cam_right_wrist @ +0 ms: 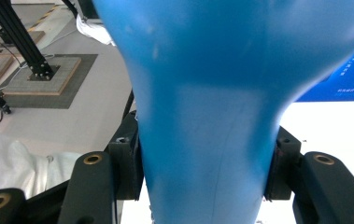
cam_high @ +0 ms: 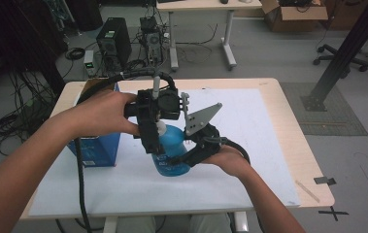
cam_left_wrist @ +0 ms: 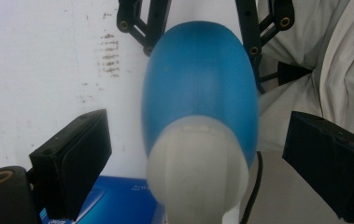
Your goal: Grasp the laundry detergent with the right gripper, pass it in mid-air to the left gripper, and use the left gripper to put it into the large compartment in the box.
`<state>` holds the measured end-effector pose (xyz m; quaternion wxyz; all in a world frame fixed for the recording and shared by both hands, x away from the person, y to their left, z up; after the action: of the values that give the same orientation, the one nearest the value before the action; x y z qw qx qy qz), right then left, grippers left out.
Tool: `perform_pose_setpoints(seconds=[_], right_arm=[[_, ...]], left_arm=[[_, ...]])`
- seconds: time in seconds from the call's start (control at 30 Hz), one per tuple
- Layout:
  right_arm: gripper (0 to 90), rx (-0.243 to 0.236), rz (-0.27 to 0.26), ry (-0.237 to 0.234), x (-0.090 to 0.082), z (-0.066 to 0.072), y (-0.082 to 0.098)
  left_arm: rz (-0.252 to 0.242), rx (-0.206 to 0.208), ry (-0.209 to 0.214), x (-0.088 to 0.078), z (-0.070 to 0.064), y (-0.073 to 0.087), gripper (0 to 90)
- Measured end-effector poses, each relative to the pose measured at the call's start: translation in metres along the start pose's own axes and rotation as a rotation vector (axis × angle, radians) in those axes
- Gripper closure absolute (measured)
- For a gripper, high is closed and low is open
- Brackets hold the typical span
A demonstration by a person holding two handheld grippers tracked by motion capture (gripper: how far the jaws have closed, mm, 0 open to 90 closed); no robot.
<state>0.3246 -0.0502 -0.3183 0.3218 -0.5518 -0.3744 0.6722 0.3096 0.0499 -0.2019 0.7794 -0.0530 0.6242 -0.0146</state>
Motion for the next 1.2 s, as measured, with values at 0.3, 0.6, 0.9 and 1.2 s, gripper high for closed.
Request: perform_pose_setpoints(seconds=[0.3, 0.6, 0.9, 1.2], right_arm=[[44.3, -0.004, -0.012, 0.007, 0.0, -0.001, -0.003], [44.3, -0.01, -0.016, 0.011, -0.003, 0.0, -0.004], [44.3, -0.011, -0.015, 0.014, -0.003, 0.0, -0.004], [44.3, -0.01, -0.018, 0.015, -0.004, -0.001, -0.003]], left_arm=[[0.004, -0.001, 0.005, 0.006, 0.0, -0.001, 8.1], [0.007, -0.002, 0.013, 0.013, 0.002, -0.001, 9.6], [-0.004, 0.007, 0.027, 0.013, 0.002, -0.001, 17.5], [-0.003, 0.011, 0.039, 0.014, 0.002, -0.002, 22.6]])
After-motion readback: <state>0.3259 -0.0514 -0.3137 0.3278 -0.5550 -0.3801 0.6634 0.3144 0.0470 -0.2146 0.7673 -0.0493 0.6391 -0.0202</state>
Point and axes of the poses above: each handheld gripper's, and its own axes: x roughly forward along the jaws, y roughly out of its underside, z roughly to its left, the point moved 4 cm from there along x, roughly forward along the jaws, and after that the axes turned 7 degrees about -y, right-handed, at the moved point
